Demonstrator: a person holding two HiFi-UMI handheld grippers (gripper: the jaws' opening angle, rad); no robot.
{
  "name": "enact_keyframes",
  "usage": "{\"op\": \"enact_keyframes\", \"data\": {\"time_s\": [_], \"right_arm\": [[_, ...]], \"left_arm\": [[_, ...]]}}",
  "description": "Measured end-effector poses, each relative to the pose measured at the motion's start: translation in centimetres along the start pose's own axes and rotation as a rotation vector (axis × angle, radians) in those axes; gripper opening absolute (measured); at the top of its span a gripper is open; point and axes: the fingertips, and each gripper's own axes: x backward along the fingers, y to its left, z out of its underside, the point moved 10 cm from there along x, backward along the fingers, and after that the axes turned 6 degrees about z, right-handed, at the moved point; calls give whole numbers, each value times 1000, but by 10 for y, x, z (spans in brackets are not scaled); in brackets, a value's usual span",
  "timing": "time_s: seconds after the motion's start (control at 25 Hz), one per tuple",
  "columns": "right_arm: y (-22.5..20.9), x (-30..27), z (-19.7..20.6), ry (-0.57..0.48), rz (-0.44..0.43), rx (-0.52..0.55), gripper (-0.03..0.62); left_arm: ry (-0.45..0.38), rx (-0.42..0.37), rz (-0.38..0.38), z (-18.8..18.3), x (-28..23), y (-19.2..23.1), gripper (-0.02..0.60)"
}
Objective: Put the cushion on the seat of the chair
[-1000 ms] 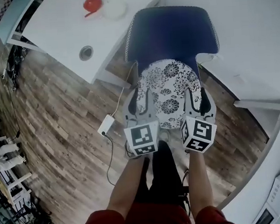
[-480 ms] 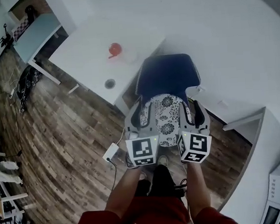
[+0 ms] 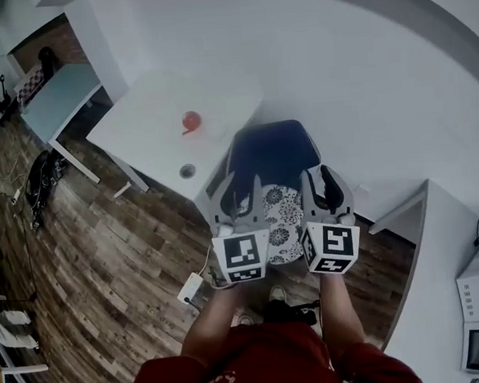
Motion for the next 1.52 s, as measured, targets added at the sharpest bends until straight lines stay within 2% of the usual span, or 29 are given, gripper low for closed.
{"op": "enact_keyframes", "data": {"time_s": [0.16, 0.36, 0.52, 1.52], "right_arm": [[6, 8, -17, -51, 0, 15, 80], [14, 14, -25, -65, -14, 25, 44], [17, 19, -28, -69, -20, 21, 37], [6, 28, -20, -44, -21, 12, 28]], "left_arm": [[-27, -13, 2, -15, 4, 0, 122], [-55, -17, 15, -24, 9, 1, 62], [-70, -9, 54, -29, 12, 0, 28], [-70, -15, 72, -28, 19, -14, 27]]}}
